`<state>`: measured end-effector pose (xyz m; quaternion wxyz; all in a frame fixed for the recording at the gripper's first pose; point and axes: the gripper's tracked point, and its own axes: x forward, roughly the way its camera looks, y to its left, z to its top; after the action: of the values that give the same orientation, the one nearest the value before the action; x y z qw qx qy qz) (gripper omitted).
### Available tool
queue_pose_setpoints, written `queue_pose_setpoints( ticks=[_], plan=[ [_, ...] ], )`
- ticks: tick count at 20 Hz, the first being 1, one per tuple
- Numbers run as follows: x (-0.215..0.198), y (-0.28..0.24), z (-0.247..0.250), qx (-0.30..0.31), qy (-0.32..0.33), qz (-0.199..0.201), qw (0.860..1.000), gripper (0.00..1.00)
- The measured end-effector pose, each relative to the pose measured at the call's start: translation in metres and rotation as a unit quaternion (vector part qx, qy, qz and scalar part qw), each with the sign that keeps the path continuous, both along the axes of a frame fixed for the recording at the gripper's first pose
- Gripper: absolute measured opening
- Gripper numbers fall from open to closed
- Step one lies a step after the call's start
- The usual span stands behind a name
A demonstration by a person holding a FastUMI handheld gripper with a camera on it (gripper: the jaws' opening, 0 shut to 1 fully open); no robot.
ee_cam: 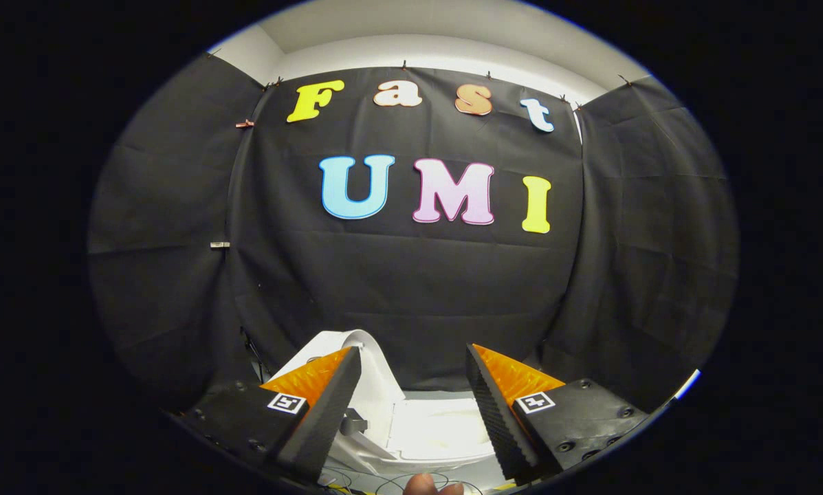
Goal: Open the toilet lid.
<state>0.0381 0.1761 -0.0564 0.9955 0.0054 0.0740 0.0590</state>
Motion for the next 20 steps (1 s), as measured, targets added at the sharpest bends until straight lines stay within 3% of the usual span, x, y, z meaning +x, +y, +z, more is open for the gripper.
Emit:
queue_pose_setpoints(
  ticks=[20],
  plan=[
    [-0.017, -0.068, 0.054, 0.018, -0.034, -0.022, 0.999, 0.95]
  ],
)
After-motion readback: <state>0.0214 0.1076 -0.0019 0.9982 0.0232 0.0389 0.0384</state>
